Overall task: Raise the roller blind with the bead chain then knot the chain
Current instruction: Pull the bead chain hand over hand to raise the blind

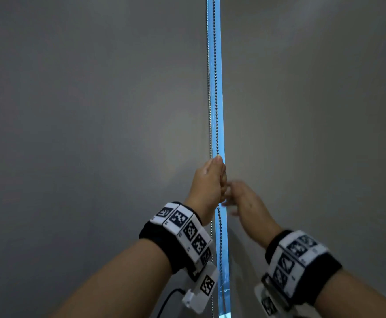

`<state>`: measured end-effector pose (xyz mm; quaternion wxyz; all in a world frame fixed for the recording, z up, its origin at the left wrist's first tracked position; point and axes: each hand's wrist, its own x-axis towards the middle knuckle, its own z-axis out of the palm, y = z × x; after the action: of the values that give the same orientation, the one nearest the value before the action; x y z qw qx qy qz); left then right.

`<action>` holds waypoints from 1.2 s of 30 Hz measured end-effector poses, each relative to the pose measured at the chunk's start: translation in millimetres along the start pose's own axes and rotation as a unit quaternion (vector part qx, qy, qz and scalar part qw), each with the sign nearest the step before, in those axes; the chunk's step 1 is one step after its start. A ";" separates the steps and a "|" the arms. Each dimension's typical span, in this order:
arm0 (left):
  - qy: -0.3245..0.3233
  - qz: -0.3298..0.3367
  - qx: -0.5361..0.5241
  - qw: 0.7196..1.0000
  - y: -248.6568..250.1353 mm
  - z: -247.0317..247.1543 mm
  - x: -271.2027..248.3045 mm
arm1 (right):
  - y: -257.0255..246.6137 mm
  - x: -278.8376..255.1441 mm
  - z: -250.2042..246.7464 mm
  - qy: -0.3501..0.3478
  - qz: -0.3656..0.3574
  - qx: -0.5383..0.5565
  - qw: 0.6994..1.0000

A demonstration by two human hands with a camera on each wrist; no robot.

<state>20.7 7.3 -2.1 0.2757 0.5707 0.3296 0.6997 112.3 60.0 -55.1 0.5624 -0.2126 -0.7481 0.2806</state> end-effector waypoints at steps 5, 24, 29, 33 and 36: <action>-0.021 -0.038 0.019 0.999 -17.2 0.0 -23.8 | -68.8 44.7 -13.4 0.011 -0.035 0.082 0.996; -0.129 -0.058 -0.012 0.990 -12.5 -10.9 -9.9 | -53.5 27.6 4.4 0.009 -0.084 0.092 0.992; -0.115 0.013 -0.038 0.993 40.0 1.8 23.9 | -27.4 15.1 6.7 -0.005 -0.083 0.044 0.996; -0.087 0.023 -0.046 0.995 68.1 13.0 33.0 | -19.0 -0.4 9.1 -0.027 -0.066 -0.006 0.997; -0.054 0.010 -0.034 0.998 73.5 15.5 37.5 | -7.6 -16.9 13.2 -0.051 -0.054 -0.019 0.997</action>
<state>27.9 -8.1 80.1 0.3054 0.6015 0.2840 0.6814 104.3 41.1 -65.1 0.5340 -0.1678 -0.7914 0.2457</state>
